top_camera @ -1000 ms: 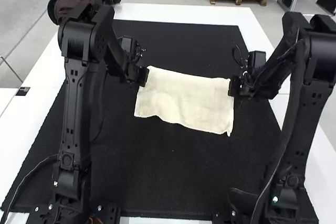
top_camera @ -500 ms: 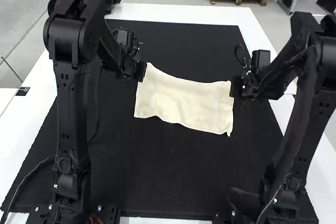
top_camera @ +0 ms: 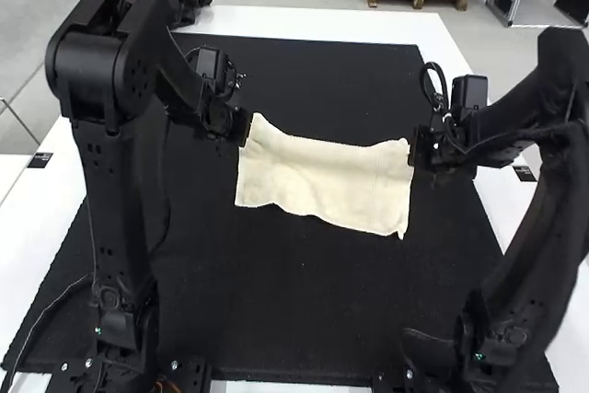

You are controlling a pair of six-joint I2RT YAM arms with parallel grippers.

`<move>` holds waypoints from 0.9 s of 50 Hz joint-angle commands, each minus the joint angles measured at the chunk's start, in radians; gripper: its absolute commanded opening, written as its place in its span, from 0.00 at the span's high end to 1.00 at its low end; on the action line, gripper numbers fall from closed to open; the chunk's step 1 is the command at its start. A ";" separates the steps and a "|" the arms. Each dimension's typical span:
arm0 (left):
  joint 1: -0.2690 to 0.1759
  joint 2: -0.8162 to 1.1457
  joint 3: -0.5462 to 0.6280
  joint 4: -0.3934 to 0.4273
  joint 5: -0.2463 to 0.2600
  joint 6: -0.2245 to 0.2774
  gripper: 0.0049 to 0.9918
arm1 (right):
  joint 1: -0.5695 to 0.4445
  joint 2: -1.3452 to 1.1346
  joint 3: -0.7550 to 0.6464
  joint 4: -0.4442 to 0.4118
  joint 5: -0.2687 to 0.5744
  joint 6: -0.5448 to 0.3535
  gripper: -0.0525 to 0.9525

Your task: Fold the towel.

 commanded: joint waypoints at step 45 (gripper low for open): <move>0.017 -0.226 -0.235 -0.072 0.006 0.014 0.98 | -0.023 -0.242 -0.147 -0.244 -0.057 -0.042 0.97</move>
